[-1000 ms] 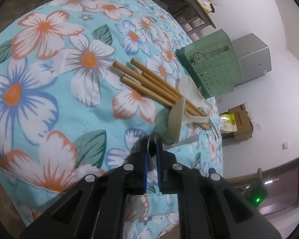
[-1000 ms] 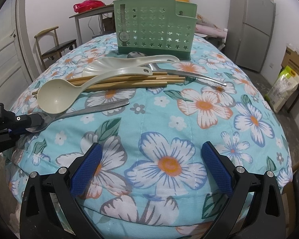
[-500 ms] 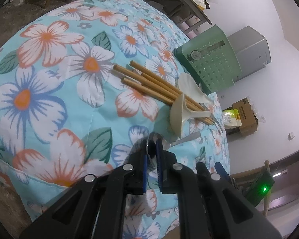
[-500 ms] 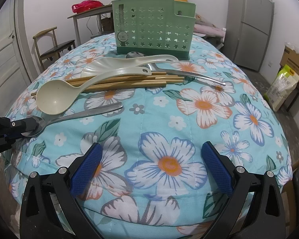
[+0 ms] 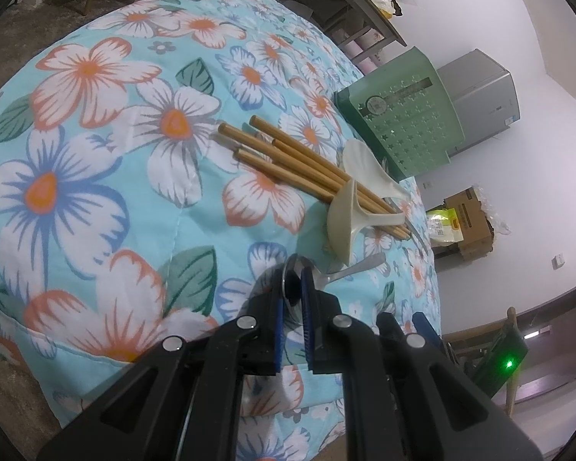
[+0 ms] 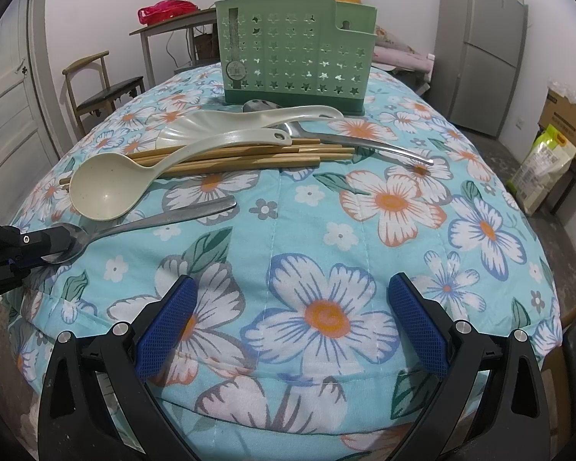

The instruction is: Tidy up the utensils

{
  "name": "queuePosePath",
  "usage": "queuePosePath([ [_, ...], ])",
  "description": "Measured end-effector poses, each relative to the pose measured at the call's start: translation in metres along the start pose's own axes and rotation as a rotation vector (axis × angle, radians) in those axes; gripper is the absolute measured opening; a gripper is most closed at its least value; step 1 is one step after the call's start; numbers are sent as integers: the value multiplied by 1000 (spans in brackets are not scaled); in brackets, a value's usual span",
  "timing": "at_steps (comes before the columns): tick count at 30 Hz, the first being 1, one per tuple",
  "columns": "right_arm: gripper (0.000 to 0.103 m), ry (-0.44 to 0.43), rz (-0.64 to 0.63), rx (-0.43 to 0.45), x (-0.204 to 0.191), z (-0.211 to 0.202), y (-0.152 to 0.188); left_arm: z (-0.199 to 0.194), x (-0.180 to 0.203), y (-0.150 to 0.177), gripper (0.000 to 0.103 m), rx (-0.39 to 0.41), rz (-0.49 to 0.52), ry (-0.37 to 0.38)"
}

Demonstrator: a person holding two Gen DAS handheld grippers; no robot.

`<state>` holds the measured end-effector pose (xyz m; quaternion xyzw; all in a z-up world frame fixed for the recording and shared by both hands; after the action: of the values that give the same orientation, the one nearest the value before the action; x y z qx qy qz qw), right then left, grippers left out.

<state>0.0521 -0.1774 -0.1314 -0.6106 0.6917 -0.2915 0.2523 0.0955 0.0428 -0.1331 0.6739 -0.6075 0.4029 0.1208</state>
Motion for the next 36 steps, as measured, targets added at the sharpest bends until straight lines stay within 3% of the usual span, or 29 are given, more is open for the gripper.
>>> queuePosePath([
  [36,95,-2,2,-4,0,-1,-1,1,0,-1,9,4,15,-8],
])
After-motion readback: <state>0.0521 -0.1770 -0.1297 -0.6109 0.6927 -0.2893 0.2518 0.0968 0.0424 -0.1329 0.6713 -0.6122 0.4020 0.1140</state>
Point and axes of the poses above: each gripper's, at about its wrist camera, not at the fingertips, and z roughly the way its jaws point, x to its right, y to its underside, the point moved 5 cm from there along z, roughly the way its jaws point, and after that the axes turned 2 degrees about -z, right-handed, at the moved point
